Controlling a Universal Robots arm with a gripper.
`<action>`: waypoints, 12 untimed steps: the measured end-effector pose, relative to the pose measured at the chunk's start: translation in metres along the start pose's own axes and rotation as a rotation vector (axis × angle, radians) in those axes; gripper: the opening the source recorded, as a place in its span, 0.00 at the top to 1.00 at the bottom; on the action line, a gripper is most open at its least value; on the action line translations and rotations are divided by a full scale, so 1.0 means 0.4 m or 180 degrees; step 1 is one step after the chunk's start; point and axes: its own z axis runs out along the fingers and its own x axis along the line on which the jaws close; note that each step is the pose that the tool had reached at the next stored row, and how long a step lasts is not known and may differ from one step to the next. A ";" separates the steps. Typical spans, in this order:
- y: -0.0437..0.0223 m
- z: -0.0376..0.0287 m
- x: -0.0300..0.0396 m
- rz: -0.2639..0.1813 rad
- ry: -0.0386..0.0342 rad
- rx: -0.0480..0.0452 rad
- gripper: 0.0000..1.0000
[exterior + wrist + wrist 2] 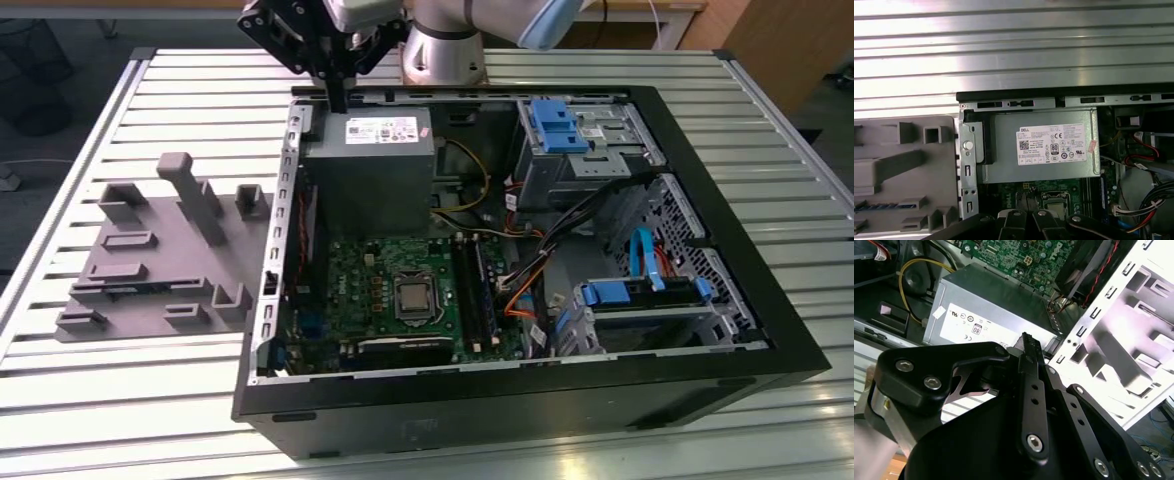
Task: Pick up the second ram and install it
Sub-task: 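Reach for the second ram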
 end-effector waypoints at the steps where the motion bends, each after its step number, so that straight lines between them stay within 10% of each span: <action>1: 0.000 0.000 0.002 0.0000 0.0000 0.0000 0.87; 12: -0.002 0.000 0.033 0.0000 0.0000 0.0000 0.87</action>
